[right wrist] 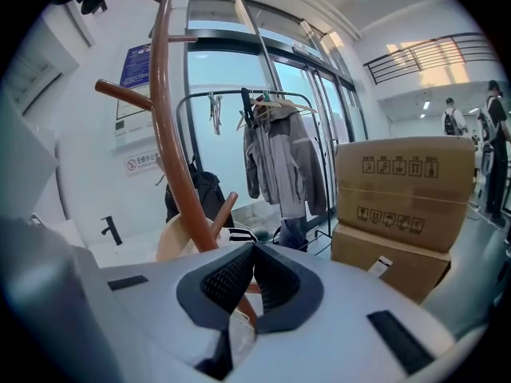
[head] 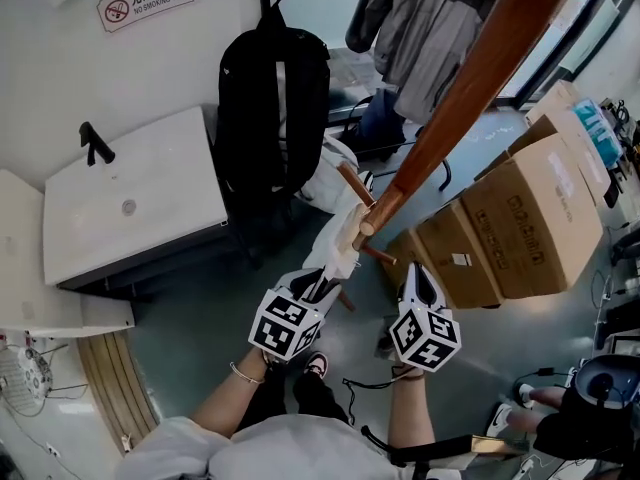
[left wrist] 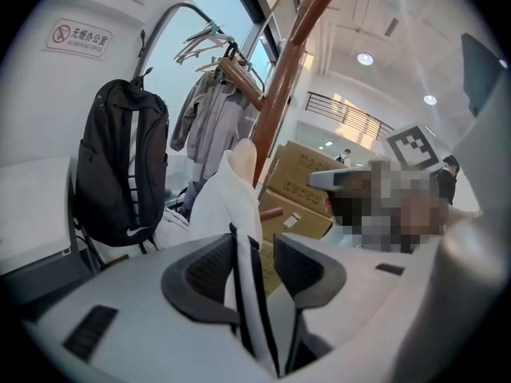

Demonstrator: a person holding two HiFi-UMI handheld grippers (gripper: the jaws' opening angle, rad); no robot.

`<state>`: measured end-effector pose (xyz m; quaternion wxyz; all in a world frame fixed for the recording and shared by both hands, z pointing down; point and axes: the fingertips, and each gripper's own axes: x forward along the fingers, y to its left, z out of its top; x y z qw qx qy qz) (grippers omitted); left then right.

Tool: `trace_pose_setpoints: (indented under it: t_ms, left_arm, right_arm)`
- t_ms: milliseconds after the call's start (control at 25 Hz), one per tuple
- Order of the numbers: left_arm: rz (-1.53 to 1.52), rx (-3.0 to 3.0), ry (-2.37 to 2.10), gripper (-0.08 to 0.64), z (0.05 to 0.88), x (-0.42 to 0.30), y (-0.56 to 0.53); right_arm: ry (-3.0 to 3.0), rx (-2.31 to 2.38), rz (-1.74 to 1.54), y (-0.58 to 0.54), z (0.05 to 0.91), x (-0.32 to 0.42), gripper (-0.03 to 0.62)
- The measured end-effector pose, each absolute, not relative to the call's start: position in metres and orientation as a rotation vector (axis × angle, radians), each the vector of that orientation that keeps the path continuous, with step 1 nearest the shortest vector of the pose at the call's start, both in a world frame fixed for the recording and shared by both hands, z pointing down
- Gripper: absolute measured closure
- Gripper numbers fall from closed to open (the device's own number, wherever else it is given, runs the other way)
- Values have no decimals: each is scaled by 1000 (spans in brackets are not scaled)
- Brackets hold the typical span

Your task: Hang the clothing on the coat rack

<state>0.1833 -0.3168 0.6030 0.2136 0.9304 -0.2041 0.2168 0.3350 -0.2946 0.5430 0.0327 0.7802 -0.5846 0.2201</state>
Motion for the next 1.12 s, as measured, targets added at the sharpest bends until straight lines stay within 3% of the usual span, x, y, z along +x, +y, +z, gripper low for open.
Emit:
trace_pose_setpoints:
  t_ms: [680, 1120]
  left_arm:
    - [380, 2580, -873, 410, 519, 156, -304]
    - [227, 2500, -1184, 525, 488, 121, -301]
  right_arm:
    - [-1996, 2319, 620, -274, 508, 320, 569]
    - [-2098, 2238, 575, -264, 496, 317, 569]
